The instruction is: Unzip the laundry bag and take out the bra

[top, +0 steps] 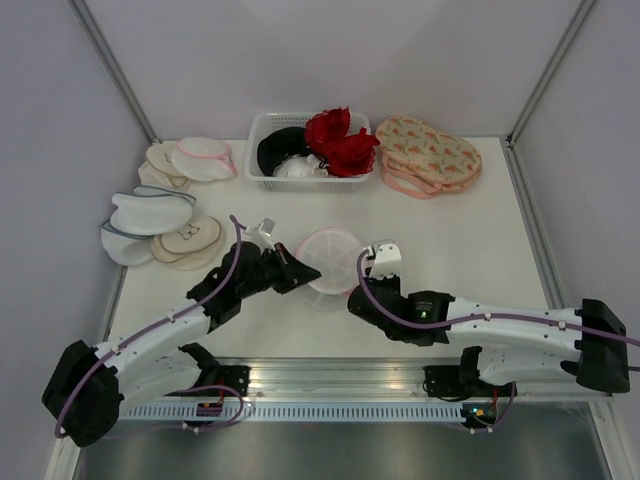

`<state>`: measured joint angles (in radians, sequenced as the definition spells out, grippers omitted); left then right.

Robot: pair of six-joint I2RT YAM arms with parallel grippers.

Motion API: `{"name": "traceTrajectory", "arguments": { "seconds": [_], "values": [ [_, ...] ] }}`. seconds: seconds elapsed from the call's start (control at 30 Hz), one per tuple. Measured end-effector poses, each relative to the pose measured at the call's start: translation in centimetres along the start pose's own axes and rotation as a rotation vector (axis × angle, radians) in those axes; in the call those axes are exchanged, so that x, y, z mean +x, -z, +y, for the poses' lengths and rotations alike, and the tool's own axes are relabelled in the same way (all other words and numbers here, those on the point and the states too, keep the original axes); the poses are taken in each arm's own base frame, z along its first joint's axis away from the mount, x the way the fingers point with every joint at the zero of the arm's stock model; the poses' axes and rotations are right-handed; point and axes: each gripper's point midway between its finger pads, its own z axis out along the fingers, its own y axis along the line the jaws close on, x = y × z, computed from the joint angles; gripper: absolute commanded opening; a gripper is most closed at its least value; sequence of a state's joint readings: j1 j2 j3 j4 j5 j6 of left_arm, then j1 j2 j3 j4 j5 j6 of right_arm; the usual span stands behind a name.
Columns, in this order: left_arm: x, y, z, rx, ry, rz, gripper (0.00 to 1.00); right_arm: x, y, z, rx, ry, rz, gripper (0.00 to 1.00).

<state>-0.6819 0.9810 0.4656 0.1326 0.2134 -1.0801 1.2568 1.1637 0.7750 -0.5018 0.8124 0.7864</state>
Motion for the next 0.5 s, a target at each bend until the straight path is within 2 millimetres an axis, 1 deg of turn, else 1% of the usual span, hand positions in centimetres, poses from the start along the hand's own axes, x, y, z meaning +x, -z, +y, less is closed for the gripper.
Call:
{"name": "traceTrajectory", "arguments": {
  "seconds": [0.1,0.2,0.3,0.33,0.4,0.5],
  "values": [
    [-0.3,0.3,-0.1,0.013,-0.058,0.046,0.02,-0.7,0.7,-0.7,0.028,-0.009,-0.006,0.0],
    [-0.7,-0.1,-1.3,0.056,-0.159,0.136,0.02,-1.1,1.2,-1.3,0.046,-0.013,-0.017,0.0],
    [-1.1,-1.6,-2.3,0.098,-0.265,0.236,0.02,-1.3,1.7,-2.0,0.046,0.009,-0.018,0.0],
    [-1.3,-2.4,-2.6,0.116,-0.307,0.273,0.02,-1.4,1.8,-2.2,0.04,0.014,-0.021,0.0],
    [-1.5,-3.6,-2.6,0.135,-0.36,0.337,0.02,-1.4,2.2,-2.5,0.019,0.019,-0.02,0.01],
    [-2.1,-6.1,-2.6,0.165,-0.408,0.438,0.02,-1.3,2.8,-2.6,-0.028,0.026,-0.013,0.0]
  ]
}}
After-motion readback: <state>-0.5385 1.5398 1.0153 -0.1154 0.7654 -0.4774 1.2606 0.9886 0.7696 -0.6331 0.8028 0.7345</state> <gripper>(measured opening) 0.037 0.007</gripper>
